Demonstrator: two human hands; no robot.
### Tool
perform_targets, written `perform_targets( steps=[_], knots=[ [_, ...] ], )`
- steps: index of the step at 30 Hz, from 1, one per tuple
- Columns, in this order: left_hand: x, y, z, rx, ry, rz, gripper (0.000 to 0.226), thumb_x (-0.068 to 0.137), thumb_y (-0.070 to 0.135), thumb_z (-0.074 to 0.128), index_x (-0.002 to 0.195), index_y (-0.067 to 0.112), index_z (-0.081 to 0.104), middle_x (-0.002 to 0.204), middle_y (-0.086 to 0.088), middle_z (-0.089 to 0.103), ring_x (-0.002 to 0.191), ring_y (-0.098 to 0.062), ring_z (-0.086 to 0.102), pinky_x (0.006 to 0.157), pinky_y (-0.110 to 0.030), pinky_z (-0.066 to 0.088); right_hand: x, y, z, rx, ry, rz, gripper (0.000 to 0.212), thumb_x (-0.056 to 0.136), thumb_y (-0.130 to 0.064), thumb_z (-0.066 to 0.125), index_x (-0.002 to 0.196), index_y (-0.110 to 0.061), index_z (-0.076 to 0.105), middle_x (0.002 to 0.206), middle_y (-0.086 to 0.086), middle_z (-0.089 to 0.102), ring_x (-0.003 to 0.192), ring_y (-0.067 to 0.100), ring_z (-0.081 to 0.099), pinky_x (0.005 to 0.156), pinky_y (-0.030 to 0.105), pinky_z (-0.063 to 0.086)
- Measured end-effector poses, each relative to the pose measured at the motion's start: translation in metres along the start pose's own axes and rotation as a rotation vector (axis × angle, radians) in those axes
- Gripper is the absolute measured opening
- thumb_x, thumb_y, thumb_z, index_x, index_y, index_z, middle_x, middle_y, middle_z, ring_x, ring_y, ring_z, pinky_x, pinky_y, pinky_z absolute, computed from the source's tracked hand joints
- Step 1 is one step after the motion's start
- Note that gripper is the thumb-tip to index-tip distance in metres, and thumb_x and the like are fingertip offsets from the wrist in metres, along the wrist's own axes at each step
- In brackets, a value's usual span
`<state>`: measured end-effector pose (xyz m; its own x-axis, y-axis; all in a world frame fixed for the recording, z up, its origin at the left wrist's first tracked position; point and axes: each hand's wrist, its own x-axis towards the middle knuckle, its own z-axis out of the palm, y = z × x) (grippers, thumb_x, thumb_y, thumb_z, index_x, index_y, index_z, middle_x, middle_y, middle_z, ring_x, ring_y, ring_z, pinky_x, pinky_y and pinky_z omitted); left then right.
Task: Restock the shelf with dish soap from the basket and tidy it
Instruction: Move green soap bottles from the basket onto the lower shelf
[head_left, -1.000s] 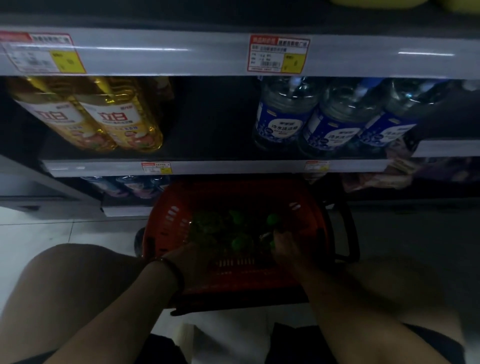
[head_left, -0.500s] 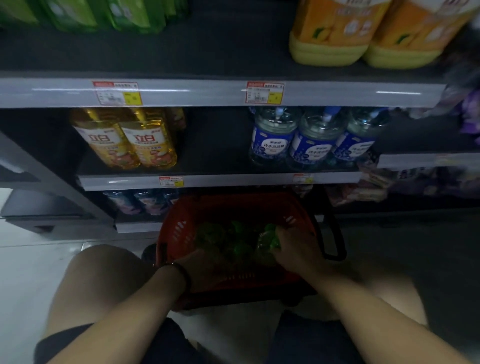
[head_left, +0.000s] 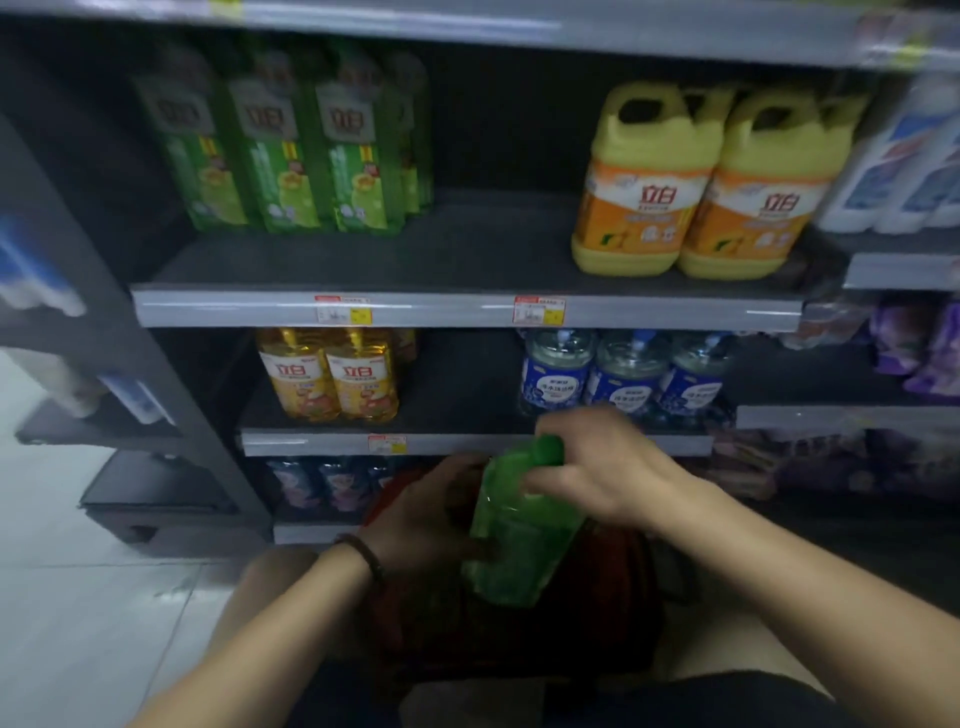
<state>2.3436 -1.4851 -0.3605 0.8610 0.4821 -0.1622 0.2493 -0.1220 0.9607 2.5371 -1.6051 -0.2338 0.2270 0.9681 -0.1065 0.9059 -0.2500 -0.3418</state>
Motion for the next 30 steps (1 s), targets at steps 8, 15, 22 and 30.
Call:
perform_targets(
  steps=[8, 15, 22, 30],
  knots=[
    [-0.038, 0.058, -0.054, 0.05, 0.232, 0.157, 0.067, 0.07, 0.023, 0.097, 0.13, 0.021, 0.067, 0.125, 0.002, 0.077, 0.119, -0.018, 0.072, 0.102, -0.051, 0.058, 0.029, -0.077, -0.07, 0.168, 0.069, -0.126, 0.034, 0.074, -0.052, 0.087, 0.078, -0.022, 0.073, 0.072, -0.002, 0.073, 0.07, 0.013, 0.07, 0.066, 0.043, 0.06],
    [-0.063, 0.079, -0.13, -0.036, 0.459, 0.157, 0.05, 0.079, 0.007, 0.09, 0.124, 0.011, 0.069, 0.118, -0.004, 0.08, 0.113, -0.027, 0.076, 0.095, -0.043, 0.062, 0.084, -0.09, -0.047, 0.56, 0.083, -0.217, 0.071, 0.061, -0.064, 0.094, 0.121, -0.048, 0.061, 0.122, -0.019, 0.069, 0.115, 0.002, 0.066, 0.093, 0.033, 0.058],
    [-0.066, 0.106, -0.213, -0.044, 0.566, 0.206, 0.051, 0.078, 0.035, 0.092, 0.121, 0.016, 0.073, 0.117, -0.003, 0.08, 0.109, -0.024, 0.077, 0.097, -0.048, 0.061, 0.145, -0.151, -0.005, 0.768, -0.017, -0.27, 0.066, 0.079, -0.03, 0.094, 0.136, -0.035, 0.06, 0.124, -0.015, 0.077, 0.111, 0.004, 0.074, 0.098, 0.042, 0.062],
    [-0.043, 0.119, -0.29, -0.159, 0.684, 0.162, 0.053, 0.087, 0.054, 0.078, 0.126, 0.02, 0.068, 0.117, -0.002, 0.08, 0.107, -0.023, 0.078, 0.096, -0.053, 0.061, 0.248, -0.212, -0.035, 0.897, -0.053, -0.154, 0.046, 0.08, -0.021, 0.093, 0.121, -0.021, 0.073, 0.107, -0.002, 0.083, 0.093, 0.018, 0.081, 0.086, 0.046, 0.066]
  ],
)
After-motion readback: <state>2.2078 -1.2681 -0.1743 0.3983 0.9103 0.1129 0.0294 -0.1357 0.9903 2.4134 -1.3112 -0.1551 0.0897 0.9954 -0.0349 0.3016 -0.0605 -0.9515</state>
